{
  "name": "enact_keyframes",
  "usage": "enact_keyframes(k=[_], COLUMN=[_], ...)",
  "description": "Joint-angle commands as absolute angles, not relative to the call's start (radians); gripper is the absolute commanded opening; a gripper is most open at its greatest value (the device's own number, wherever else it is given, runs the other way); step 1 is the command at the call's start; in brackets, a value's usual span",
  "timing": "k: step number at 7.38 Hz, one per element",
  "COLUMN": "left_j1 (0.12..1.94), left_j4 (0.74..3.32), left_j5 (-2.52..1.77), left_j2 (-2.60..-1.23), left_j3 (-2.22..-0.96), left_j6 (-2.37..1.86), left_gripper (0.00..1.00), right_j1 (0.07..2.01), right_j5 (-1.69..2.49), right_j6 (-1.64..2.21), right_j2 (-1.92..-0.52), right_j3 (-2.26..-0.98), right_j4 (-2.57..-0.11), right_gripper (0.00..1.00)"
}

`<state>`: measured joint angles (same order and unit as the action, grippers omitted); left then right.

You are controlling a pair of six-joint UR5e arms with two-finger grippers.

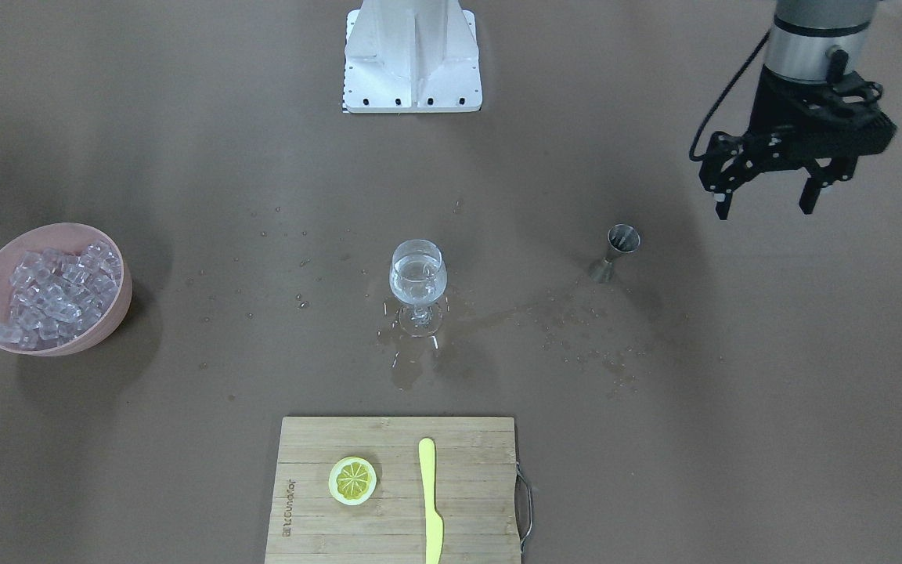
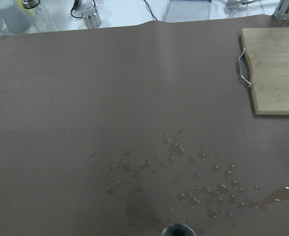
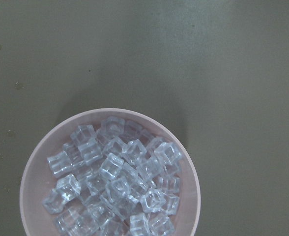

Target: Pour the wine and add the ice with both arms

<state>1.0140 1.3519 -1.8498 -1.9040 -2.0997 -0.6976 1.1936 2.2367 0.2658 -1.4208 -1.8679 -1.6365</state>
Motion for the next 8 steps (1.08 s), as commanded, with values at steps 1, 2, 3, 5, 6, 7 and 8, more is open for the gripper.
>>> enact_keyframes(k=[1, 2, 3, 5, 6, 7, 8], left_j1=[1.133, 1.137, 1.138, 1.138, 1.138, 1.138, 1.138], left_j4=[1.353, 1.354, 1.356, 1.356, 1.356, 1.356, 1.356], left_j5=[-1.934, -1.934, -1.936, -1.936, -1.936, -1.936, -1.936], left_j2=[-1.957, -1.959, -1.959, -1.959, -1.959, -1.96, -1.962], left_j3=[-1.979, -1.97, -1.957, -1.957, -1.957, -1.957, -1.956], left_j6=[-0.595, -0.595, -0.592, -0.591, -0.591, -0.589, -0.589], left_gripper=[0.98, 0.98, 0.98, 0.98, 0.98, 0.98, 0.98], right_j1=[1.074, 1.051, 1.048, 1.025, 1.014, 1.0, 0.996], right_j5=[2.151, 2.154, 2.158, 2.163, 2.161, 2.163, 2.166], right_j6=[0.308, 0.31, 0.296, 0.296, 0.296, 0.296, 0.293], right_j2=[-1.387, -1.391, -1.391, -1.387, -1.387, -1.387, -1.387], right_j3=[-1.849, -1.794, -1.743, -1.709, -1.706, -1.685, -1.675], right_j4=[-1.57, -1.472, -1.395, -1.371, -1.374, -1.376, -1.379], right_gripper=[1.0, 1.0, 1.0, 1.0, 0.97, 0.97, 0.96])
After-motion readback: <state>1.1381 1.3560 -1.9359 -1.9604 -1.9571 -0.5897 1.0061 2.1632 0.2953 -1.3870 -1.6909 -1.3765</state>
